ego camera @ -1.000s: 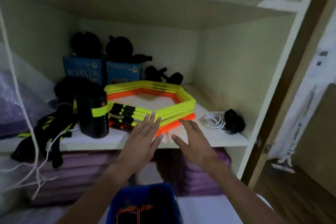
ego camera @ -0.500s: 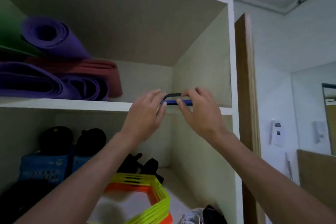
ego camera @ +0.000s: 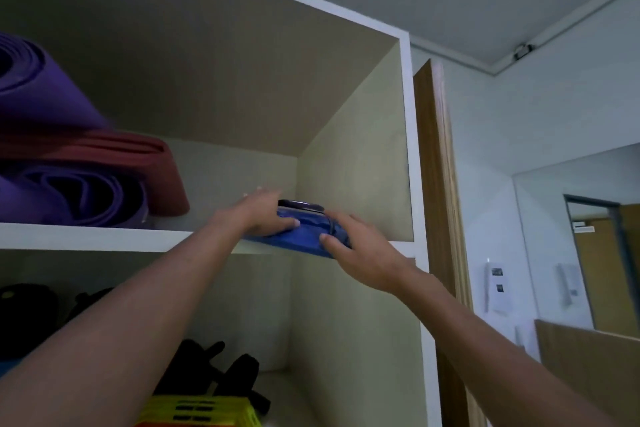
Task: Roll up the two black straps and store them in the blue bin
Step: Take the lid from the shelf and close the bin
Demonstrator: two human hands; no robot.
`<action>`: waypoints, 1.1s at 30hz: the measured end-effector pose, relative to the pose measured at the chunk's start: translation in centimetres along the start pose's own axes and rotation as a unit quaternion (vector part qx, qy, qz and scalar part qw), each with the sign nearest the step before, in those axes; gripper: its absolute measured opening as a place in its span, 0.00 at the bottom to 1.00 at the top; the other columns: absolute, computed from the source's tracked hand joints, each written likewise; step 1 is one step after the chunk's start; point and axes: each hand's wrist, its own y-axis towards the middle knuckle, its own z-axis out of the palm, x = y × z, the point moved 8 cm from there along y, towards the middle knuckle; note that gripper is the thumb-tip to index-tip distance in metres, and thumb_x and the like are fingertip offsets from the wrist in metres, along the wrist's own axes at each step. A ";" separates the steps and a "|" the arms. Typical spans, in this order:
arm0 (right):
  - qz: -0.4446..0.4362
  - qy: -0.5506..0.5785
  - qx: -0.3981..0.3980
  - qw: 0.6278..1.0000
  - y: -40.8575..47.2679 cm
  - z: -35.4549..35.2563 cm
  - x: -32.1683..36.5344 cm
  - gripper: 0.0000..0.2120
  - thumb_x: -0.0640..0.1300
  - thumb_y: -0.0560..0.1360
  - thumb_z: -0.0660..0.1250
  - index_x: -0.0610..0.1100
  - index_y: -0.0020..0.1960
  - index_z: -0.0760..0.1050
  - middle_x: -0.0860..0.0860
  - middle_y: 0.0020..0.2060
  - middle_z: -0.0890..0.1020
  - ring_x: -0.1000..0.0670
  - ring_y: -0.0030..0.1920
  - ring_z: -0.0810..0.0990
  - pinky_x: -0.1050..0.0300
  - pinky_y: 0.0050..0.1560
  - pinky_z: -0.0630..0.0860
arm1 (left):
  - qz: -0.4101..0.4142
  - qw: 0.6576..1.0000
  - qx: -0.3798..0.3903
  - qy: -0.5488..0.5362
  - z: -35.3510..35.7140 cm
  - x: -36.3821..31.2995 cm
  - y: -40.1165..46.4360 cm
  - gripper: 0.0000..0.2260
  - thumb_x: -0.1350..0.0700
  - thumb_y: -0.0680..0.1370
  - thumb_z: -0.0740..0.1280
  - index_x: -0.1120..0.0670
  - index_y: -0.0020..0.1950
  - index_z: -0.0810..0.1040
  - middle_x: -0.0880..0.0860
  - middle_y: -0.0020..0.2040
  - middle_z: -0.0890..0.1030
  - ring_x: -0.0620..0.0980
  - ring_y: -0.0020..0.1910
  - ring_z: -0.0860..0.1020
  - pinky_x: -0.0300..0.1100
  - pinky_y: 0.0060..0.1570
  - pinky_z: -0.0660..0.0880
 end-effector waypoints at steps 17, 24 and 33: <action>0.060 0.067 -0.158 0.983 -3.1 3.0 0.7 0.11 0.47 0.81 0.60 0.46 0.62 0.68 0.48 0.58 0.77 0.44 0.57 0.77 0.45 0.55 0.75 | 0.029 0.975 -0.217 0.029 -0.9 -1.8 -13.3 0.10 0.55 0.80 0.62 0.60 0.57 0.69 0.62 0.61 0.75 0.62 0.64 0.70 0.54 0.68 0.64; -0.017 0.064 -0.187 0.980 -13.6 10.2 5.3 0.18 0.46 0.83 0.58 0.46 0.73 0.67 0.47 0.77 0.62 0.48 0.78 0.55 0.55 0.72 0.57 | 0.028 0.971 -0.228 -0.071 4.6 2.5 -28.5 0.14 0.55 0.79 0.61 0.54 0.64 0.67 0.56 0.74 0.66 0.51 0.77 0.56 0.51 0.76 0.53; 0.140 0.063 0.131 0.979 -39.6 33.5 6.6 0.31 0.56 0.79 0.44 0.43 0.76 0.62 0.42 0.77 0.60 0.42 0.78 0.55 0.43 0.75 0.60 | -0.139 0.986 0.052 -0.078 24.7 12.4 -52.9 0.21 0.50 0.81 0.58 0.55 0.73 0.65 0.56 0.78 0.55 0.48 0.76 0.47 0.53 0.76 0.52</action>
